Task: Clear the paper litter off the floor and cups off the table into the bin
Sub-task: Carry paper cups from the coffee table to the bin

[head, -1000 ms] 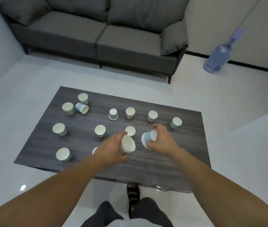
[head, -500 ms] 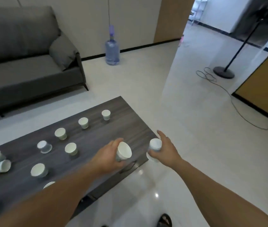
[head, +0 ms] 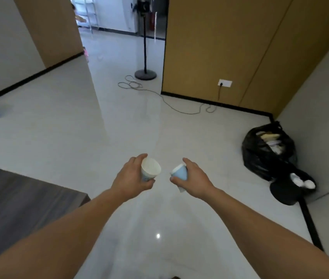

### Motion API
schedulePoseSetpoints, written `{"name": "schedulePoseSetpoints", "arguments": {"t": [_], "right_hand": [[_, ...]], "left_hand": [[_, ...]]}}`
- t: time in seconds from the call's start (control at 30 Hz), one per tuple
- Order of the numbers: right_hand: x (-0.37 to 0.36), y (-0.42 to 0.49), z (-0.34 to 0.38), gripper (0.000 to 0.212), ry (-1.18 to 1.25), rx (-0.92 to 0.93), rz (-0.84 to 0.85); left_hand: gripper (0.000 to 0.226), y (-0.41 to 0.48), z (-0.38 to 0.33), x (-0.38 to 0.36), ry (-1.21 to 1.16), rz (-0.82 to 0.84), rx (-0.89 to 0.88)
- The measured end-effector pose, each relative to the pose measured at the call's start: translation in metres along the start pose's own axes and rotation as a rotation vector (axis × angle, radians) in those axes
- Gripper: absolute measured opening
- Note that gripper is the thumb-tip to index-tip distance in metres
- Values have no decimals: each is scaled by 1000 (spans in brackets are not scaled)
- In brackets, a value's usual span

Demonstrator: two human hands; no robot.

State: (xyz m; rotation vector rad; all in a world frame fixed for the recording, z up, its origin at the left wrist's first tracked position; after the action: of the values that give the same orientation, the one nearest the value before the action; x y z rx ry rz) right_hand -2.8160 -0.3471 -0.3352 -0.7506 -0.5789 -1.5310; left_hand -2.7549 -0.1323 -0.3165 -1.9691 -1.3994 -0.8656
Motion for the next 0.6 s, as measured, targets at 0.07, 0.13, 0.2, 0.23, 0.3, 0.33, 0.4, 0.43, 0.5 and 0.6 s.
{"name": "schedulePoseSetpoints", "arguments": {"t": [0.07, 0.13, 0.2, 0.23, 0.3, 0.33, 0.4, 0.43, 0.5, 0.6], "right_hand": [[38, -8, -36, 88, 55, -91, -81], [73, -15, -70, 74, 64, -165, -181], [101, -24, -101, 67, 71, -218, -261], [111, -28, -116, 66, 66, -239, -292], [128, -36, -147, 67, 87, -291, -355], [136, -40, -163, 67, 116, -320, -385], [151, -46, -195, 67, 150, -368, -416], [160, -48, -212, 68, 146, -392, -418], [182, -51, -245, 67, 120, -456, -428], [218, -52, -291, 64, 99, -559, -470]], "left_hand": [[92, 18, -43, -29, -15, 61, -52], [94, 38, -82, -55, -31, 110, -104], [95, 56, -118, -82, -27, 157, -166], [94, 65, -135, -96, -14, 183, -199], [90, 82, -168, -125, 13, 230, -250], [88, 92, -183, -140, 23, 250, -264], [86, 111, -214, -172, 45, 281, -298], [85, 121, -230, -190, 55, 298, -326], [83, 141, -264, -225, 65, 336, -389], [82, 171, -316, -274, 50, 402, -462]]}}
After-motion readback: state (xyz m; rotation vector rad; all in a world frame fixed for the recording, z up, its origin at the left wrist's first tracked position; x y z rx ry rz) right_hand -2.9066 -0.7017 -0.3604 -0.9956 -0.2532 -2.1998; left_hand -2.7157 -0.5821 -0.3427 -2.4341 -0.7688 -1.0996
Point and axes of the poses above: each hand's wrist, its own y-axis towards the middle knuckle, its own x-axis out of the back of the hand, z = x × y, the point moved 5 cm from there along y, towards the middle knuckle, and after that the axes turned 9 degrees about x, right-handed, at the moved point
